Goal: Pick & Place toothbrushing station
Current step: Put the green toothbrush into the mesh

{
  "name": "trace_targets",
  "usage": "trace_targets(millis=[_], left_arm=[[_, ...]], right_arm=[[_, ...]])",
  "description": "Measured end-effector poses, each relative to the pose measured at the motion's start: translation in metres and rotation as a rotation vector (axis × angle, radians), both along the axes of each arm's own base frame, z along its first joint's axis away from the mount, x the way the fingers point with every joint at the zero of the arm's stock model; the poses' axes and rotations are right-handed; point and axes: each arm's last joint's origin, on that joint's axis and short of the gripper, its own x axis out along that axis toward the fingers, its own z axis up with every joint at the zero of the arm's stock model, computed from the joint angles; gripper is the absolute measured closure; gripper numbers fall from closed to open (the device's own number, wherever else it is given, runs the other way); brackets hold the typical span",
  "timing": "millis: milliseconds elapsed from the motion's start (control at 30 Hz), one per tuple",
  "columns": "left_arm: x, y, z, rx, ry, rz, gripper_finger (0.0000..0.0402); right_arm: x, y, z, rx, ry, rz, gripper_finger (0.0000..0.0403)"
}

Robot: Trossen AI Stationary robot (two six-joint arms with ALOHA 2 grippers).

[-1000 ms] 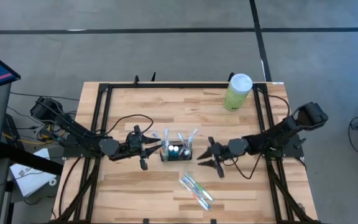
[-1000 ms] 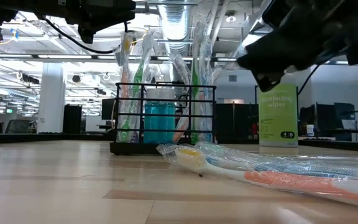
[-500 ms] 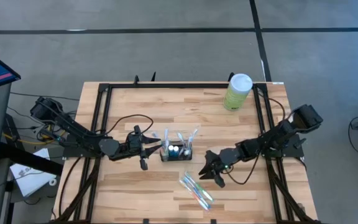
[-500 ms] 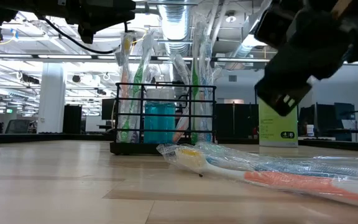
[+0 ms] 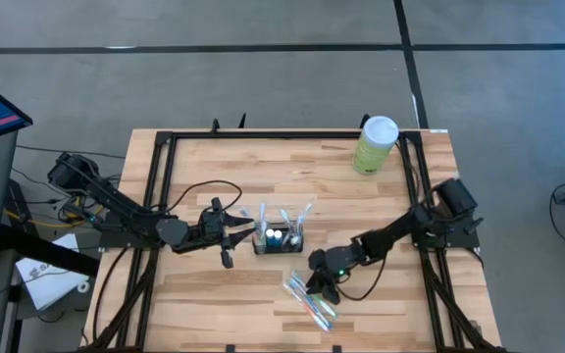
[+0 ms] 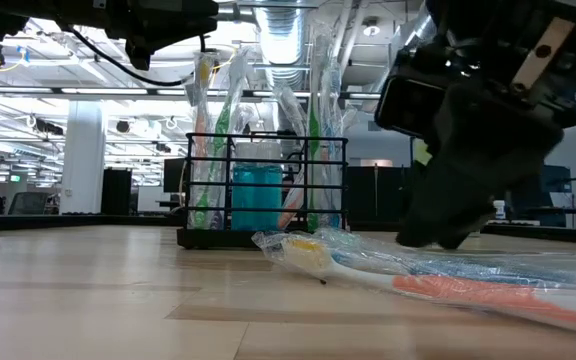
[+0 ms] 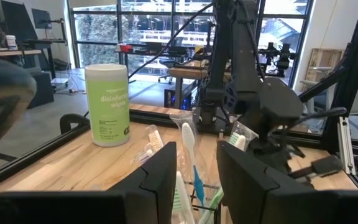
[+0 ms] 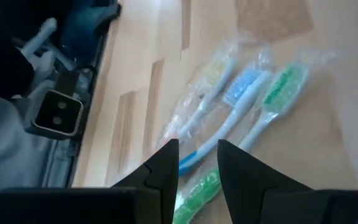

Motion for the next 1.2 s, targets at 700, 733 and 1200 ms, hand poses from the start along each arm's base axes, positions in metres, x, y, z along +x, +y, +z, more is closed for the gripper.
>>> trace_targets(millis=[700,733,1200], left_arm=[[0.0,0.0,0.0,0.0,0.0,0.0,0.0293],[0.0,0.0,0.0,0.0,0.001,0.0,0.0293],[0.0,0.0,0.0,0.0,0.001,0.0,0.0293]], right_arm=[[0.01,0.0,-0.005,0.02,0.027,0.023,0.0301],[0.01,-0.001,-0.006,0.016,0.033,0.021,0.0301],[0.007,-0.006,0.017,0.005,0.012,0.019,0.0301]])
